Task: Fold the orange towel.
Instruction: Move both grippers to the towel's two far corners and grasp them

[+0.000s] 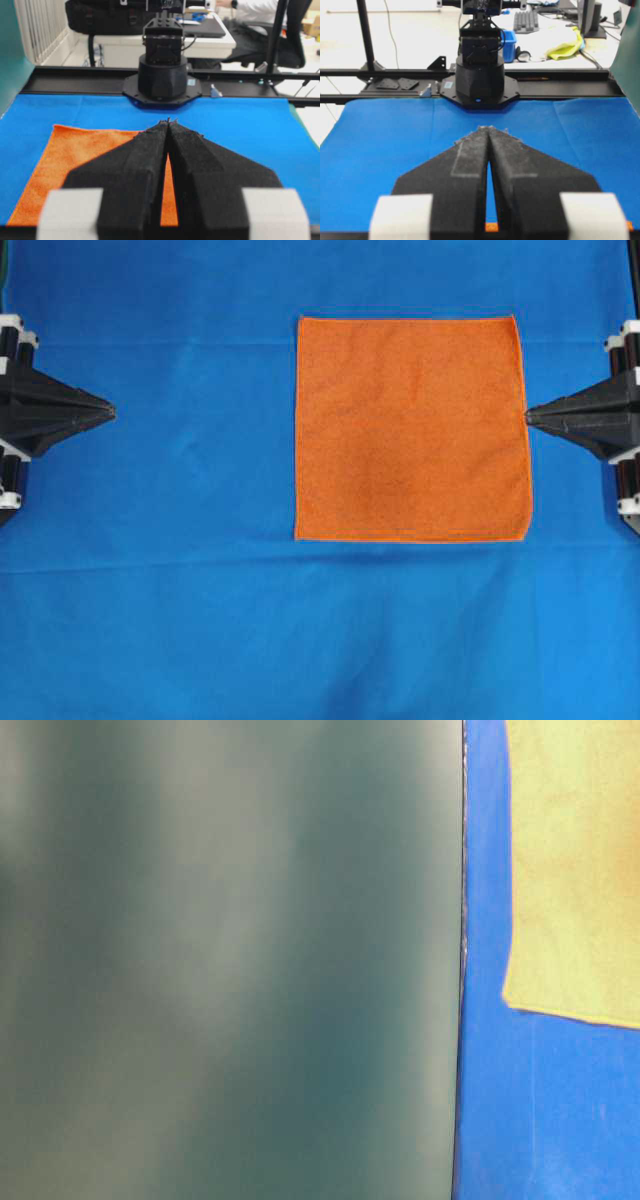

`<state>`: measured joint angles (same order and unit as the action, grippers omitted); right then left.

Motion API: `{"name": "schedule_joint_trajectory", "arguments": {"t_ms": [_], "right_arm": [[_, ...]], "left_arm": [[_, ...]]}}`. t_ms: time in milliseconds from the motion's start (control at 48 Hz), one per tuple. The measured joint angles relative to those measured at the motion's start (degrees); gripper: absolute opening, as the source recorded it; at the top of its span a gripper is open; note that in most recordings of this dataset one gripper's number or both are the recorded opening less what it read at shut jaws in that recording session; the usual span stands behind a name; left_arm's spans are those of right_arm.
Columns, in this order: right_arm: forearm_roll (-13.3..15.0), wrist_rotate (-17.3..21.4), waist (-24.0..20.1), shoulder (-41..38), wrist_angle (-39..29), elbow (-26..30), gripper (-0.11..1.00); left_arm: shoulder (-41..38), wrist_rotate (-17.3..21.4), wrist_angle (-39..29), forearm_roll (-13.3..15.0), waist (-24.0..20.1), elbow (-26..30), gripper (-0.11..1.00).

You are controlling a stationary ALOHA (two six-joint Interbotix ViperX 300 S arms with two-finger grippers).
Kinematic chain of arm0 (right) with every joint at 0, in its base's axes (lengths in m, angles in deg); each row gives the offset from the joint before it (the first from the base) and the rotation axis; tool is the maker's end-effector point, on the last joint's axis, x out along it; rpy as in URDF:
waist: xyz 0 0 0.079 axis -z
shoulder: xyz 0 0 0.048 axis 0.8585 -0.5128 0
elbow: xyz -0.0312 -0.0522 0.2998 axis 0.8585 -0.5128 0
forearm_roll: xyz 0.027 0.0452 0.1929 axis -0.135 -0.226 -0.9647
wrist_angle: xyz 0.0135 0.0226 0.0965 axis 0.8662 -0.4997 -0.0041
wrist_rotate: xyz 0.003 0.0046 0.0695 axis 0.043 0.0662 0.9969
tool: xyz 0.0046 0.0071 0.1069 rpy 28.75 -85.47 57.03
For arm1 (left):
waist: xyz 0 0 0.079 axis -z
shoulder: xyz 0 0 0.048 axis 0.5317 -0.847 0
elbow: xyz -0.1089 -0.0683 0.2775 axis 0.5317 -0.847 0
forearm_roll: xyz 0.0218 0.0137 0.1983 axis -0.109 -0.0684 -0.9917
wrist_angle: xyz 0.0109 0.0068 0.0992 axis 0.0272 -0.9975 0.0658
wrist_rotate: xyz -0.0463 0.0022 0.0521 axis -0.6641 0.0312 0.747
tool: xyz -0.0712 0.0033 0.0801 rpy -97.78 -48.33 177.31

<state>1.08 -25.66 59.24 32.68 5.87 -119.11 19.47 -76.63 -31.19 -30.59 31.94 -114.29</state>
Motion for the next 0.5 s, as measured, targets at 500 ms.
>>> {"name": "schedule_joint_trajectory", "arguments": {"t_ms": [500], "right_arm": [[-1.1,1.2,12.7,-0.6,-17.1,2.7,0.02]], "left_arm": [[-21.9,-0.4,5.2,1.1,-7.2,8.1,0.01]]}}
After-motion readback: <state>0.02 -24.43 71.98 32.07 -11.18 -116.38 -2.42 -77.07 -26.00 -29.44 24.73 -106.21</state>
